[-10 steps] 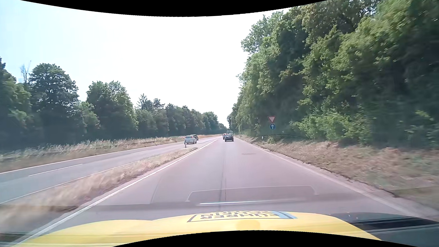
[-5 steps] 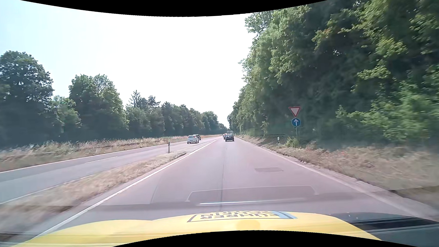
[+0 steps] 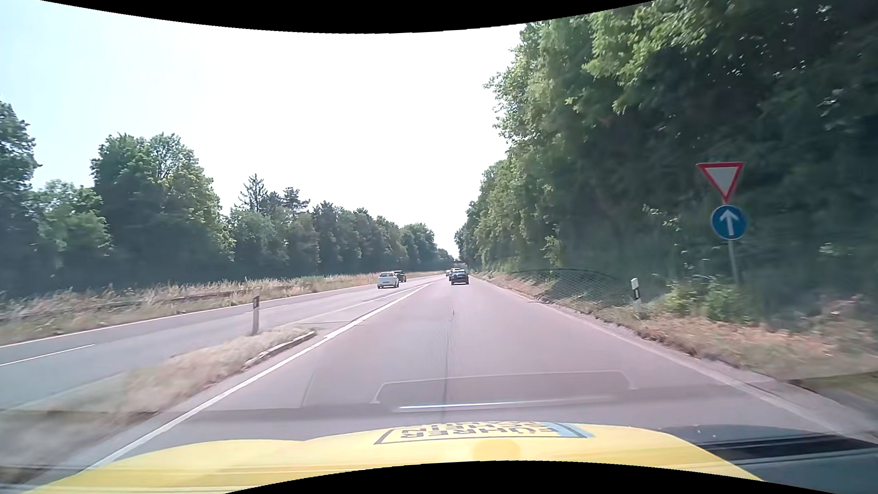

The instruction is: Follow the waypoints while adhering to traffic rules and regulations

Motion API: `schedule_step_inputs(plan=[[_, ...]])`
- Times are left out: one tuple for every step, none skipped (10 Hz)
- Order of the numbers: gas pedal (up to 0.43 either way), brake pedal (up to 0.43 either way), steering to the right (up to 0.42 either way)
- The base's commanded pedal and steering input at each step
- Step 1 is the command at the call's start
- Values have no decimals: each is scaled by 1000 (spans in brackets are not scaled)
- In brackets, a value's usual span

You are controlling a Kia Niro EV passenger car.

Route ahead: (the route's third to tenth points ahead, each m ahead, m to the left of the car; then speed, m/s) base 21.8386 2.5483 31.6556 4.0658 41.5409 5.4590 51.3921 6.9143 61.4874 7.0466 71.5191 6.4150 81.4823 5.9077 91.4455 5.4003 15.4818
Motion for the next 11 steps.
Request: schedule_step_inputs(plan=[[59, 0, 0], [59, 0, 0], [59, 0, 0], [59, 0, 0], [67, 0, 0], [67, 0, 0], [67, 0, 0], [67, 0, 0], [79, 0, 0], [79, 0, 0], [79, 0, 0]])
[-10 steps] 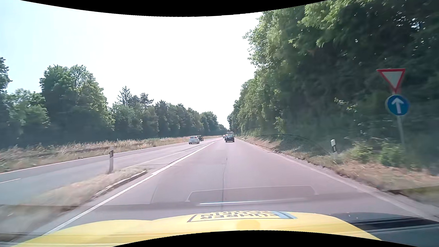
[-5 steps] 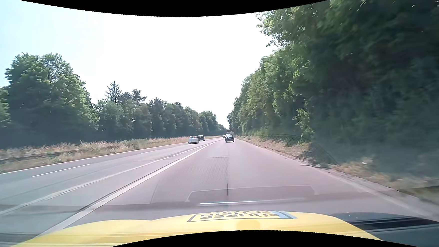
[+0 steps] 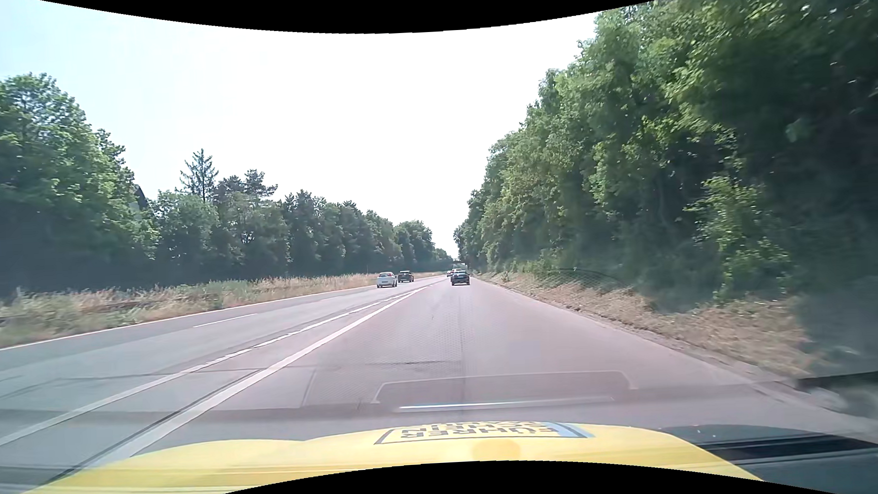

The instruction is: Follow the waypoints while adhering to traffic rules and regulations

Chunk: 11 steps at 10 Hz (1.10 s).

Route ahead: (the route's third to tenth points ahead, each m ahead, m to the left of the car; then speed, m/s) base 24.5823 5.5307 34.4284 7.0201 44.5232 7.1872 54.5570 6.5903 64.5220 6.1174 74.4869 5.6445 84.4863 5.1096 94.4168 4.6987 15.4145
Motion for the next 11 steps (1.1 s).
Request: schedule_step_inputs(plan=[[79, 0, 0], [79, 0, 0], [87, 0, 0], [87, 0, 1], [98, 0, 1], [98, 0, 1], [98, 0, 1], [98, 0, 1], [98, 0, 0], [98, 0, 0], [98, 0, 0]])
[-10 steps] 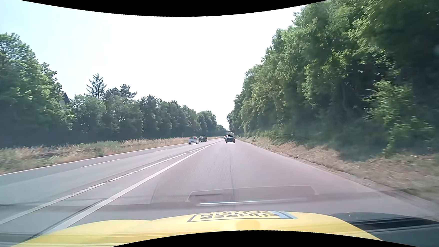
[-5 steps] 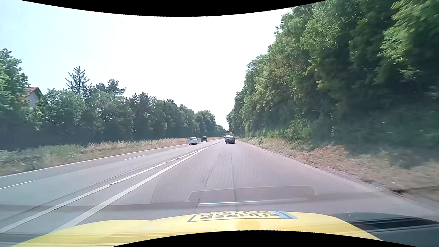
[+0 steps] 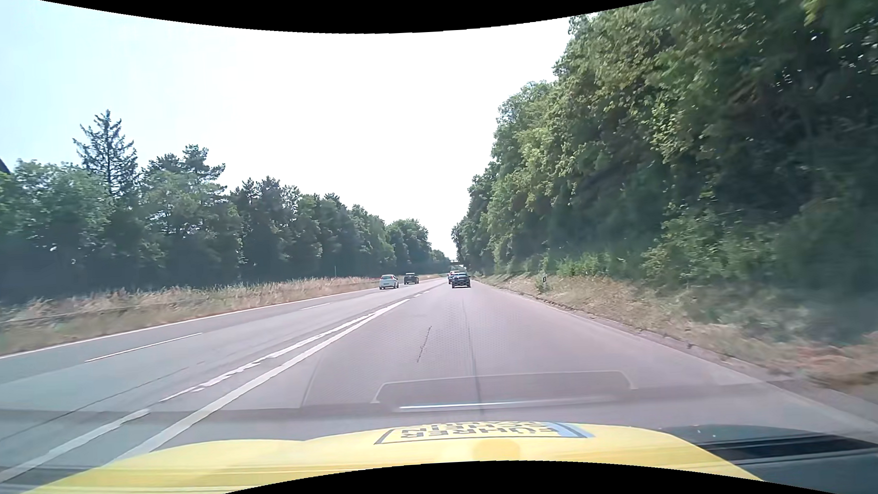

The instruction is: Follow the waypoints while adhering to traffic rules and regulations

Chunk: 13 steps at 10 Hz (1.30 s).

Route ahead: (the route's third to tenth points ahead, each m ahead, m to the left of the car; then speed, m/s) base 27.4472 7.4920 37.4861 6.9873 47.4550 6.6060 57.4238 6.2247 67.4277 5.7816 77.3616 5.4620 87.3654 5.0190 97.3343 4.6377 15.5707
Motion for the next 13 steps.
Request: schedule_step_inputs(plan=[[98, 0, 0], [98, 0, 0], [98, 0, -1], [98, 0, -1], [98, 0, -2], [98, 0, -3], [98, 0, -3], [98, 0, -4], [98, 0, -4], [98, 0, -4], [98, 0, -4], [98, 0, -4], [98, 0, -4]])
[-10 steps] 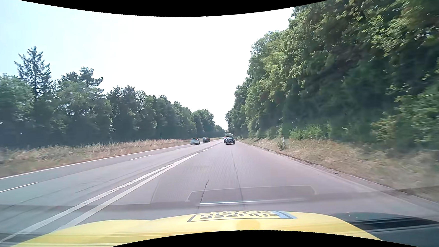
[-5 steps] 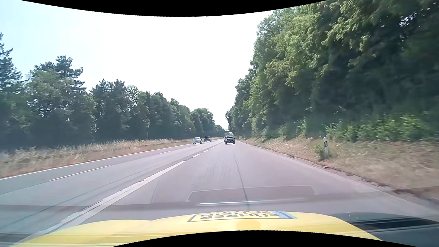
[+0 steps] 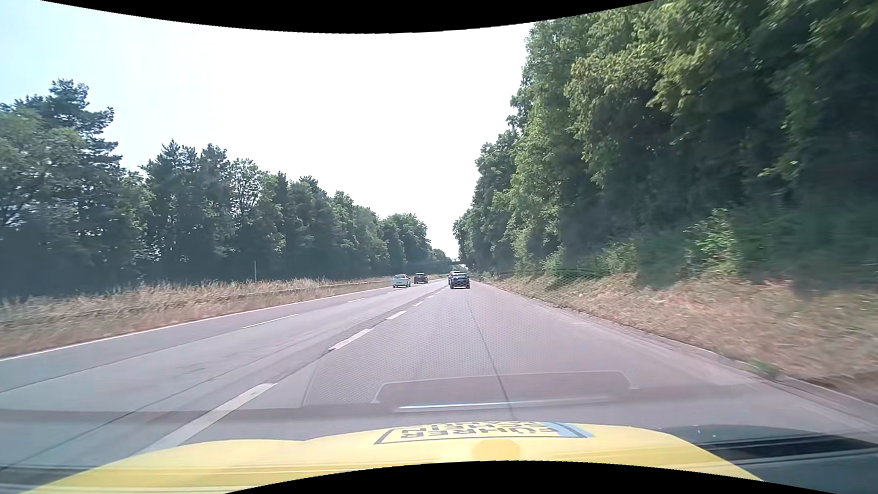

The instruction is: Follow the waypoints while adhering to traffic rules and regulations

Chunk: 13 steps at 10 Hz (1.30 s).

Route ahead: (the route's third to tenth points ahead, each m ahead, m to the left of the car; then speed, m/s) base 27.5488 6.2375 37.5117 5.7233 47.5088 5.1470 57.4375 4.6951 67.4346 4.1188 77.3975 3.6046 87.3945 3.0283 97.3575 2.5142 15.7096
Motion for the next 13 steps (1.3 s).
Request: schedule_step_inputs(plan=[[98, 0, -4], [98, 0, -4], [98, 0, -4], [98, 0, -4], [98, 0, -4], [98, 0, -4], [98, 0, -4], [98, 0, -4], [98, 0, -4], [98, 0, -4], [98, 0, -4], [98, 0, -4], [98, 0, -4]])
